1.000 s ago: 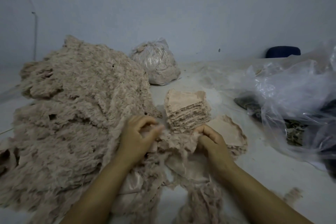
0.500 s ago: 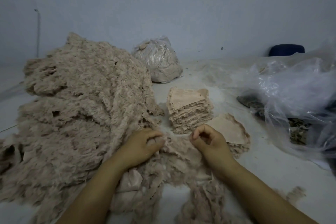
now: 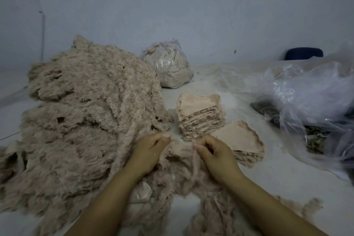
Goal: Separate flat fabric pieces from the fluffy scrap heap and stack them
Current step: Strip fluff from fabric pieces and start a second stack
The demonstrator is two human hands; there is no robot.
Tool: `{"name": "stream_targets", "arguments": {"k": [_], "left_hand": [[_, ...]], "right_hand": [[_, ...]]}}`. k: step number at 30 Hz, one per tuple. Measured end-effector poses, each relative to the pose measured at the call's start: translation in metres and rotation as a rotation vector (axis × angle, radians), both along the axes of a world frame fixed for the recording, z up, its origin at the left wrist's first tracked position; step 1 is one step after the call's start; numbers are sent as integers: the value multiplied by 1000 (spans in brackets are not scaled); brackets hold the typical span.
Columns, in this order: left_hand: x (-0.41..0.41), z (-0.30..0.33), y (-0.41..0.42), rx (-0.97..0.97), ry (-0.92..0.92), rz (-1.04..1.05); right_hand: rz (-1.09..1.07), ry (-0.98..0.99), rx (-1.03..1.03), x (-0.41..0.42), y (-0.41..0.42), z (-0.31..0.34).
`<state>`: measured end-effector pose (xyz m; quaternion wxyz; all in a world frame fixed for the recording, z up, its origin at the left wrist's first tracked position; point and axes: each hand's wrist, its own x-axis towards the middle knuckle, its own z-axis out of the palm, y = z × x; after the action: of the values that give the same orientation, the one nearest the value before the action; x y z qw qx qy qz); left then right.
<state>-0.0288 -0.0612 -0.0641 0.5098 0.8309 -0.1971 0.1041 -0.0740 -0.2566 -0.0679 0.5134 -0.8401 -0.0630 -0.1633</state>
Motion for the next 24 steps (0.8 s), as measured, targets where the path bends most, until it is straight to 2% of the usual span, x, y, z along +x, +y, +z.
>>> {"name": "stream_targets", "arguments": {"k": [3, 5, 8, 12, 14, 16, 20, 22, 24], "left_hand": [[4, 2, 8, -123, 14, 80], [0, 2, 10, -96, 26, -17], [-12, 5, 1, 47, 107, -158], [-16, 2, -16, 50, 283, -264], [-17, 0, -23, -45, 340, -271], [-15, -2, -24, -221, 370, -264], [-14, -1, -25, -594, 517, -218], [-14, 0, -26, -607, 594, -212], [-16, 1, -26, -521, 659, -244]], "right_hand": [[-57, 21, 236, 0, -11, 2], [-53, 8, 340, -1, -15, 5], [4, 106, 528, -4, -8, 7], [82, 193, 651, -7, -1, 11], [169, 255, 825, -9, -1, 16], [253, 311, 957, -10, -3, 18], [269, 325, 965, -8, -6, 15], [241, 296, 937, -7, -5, 12], [250, 263, 975, -5, -3, 11]]}}
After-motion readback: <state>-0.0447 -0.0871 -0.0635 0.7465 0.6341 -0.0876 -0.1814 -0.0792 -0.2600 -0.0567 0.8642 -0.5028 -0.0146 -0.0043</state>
